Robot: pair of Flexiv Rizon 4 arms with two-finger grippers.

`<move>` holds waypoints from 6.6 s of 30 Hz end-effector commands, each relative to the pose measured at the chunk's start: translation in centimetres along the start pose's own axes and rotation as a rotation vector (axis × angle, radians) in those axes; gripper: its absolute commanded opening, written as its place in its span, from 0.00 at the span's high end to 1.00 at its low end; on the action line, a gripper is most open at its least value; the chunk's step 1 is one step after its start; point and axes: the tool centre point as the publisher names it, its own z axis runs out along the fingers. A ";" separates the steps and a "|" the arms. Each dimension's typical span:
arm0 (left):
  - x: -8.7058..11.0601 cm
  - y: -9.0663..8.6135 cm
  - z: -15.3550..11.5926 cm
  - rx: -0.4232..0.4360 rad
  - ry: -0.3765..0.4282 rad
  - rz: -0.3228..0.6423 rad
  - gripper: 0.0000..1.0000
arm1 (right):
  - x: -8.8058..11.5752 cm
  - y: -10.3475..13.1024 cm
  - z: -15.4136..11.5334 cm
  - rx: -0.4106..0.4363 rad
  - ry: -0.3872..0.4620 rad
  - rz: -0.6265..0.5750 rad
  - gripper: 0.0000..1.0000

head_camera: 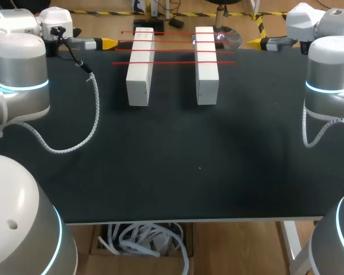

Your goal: Grab the tape and strap the tape.

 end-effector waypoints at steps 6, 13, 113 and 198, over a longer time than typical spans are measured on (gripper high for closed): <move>0.0 0.1 0.1 0.006 -0.002 0.001 0.00 | 0.0 0.0 0.0 0.001 0.001 0.001 0.00; 0.0 0.1 0.1 0.006 -0.002 0.001 0.00 | 0.0 0.0 0.0 0.001 0.001 0.001 0.00; -0.7 9.0 6.7 0.006 0.706 0.243 0.53 | 0.0 0.0 0.0 0.001 0.001 0.001 0.00; 0.0 9.7 6.7 0.066 0.729 0.214 0.79 | 0.0 0.0 0.0 0.001 0.001 0.001 0.00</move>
